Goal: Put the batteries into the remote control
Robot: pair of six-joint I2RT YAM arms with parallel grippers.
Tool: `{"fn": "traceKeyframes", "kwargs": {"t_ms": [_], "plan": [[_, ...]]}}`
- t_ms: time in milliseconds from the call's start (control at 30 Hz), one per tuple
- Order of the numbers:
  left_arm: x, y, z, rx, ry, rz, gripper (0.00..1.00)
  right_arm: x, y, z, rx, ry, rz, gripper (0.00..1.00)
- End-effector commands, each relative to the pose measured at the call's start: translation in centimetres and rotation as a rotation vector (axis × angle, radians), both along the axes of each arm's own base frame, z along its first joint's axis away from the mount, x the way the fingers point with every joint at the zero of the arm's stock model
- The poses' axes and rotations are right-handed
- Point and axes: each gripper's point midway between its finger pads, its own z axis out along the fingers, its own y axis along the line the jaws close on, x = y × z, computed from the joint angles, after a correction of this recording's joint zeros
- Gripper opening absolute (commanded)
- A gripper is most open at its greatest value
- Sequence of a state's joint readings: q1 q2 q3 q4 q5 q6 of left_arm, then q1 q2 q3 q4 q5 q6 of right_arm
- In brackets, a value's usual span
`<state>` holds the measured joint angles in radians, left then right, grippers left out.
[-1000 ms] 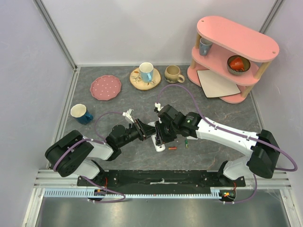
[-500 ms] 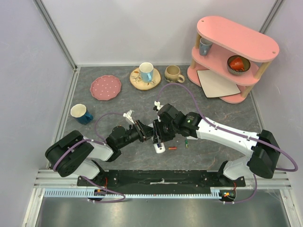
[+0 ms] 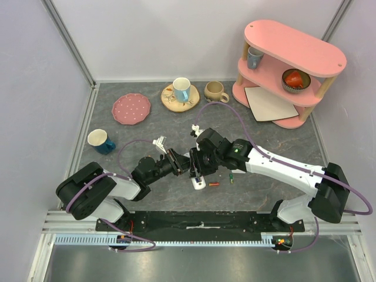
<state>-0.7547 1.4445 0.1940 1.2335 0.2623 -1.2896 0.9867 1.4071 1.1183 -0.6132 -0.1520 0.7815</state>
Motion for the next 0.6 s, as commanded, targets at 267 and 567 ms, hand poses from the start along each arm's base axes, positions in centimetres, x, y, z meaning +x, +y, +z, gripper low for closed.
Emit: {"fn": "traceKeyframes", "kwargs": {"t_ms": [267, 567], "plan": [[-1.4, 0.6, 11.4, -0.333, -0.334, -0.017, 0.02, 0.5, 0.0, 3.3, 0.027, -0.086, 0.025, 0.46], [-1.4, 0.5, 11.5, -0.327, -0.336, -0.023, 0.02, 0.4, -2.1, 2.9, -0.060, -0.112, 0.036, 0.48]]}}
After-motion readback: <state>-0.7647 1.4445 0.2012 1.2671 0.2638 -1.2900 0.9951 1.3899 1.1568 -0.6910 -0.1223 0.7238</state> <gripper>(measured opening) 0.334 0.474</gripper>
